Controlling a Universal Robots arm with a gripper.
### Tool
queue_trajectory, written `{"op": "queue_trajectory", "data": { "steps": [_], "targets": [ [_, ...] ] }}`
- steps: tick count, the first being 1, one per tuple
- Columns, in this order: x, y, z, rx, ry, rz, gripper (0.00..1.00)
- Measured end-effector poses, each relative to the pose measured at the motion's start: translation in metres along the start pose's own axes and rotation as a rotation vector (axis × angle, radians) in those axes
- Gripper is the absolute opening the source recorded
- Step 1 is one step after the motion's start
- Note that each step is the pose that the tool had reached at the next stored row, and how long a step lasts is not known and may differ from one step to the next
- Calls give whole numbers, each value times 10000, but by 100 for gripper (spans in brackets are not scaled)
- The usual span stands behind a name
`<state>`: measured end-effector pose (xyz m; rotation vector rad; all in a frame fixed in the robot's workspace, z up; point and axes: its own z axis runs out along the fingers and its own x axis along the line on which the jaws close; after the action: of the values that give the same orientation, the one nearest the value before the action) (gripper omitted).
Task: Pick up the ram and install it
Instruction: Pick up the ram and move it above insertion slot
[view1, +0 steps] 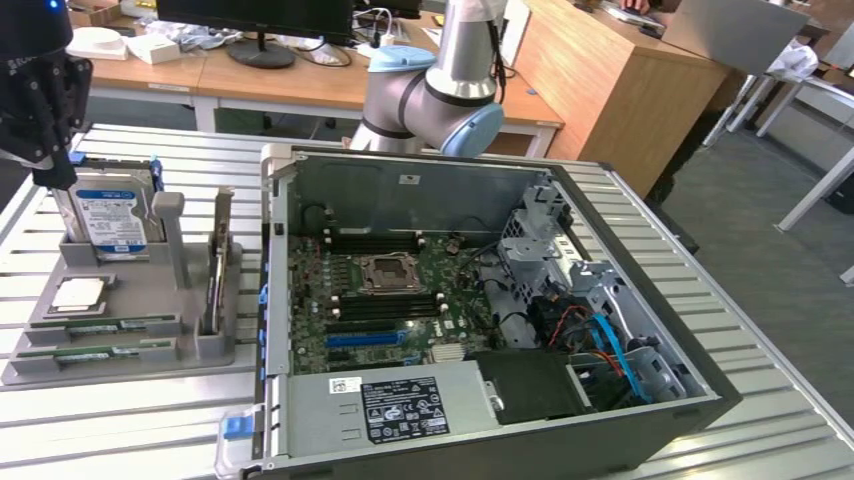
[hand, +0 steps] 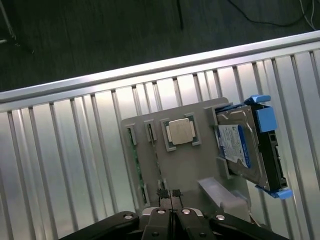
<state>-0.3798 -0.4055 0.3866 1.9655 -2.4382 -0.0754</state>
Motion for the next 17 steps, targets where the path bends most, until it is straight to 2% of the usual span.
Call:
{"op": "queue_trajectory", "data": {
  "steps": [13,17],
  "targets": [
    [0,0,0,-33,61,-1408,10],
    [0,0,0,-37,68,-1547,10]
  ]
}}
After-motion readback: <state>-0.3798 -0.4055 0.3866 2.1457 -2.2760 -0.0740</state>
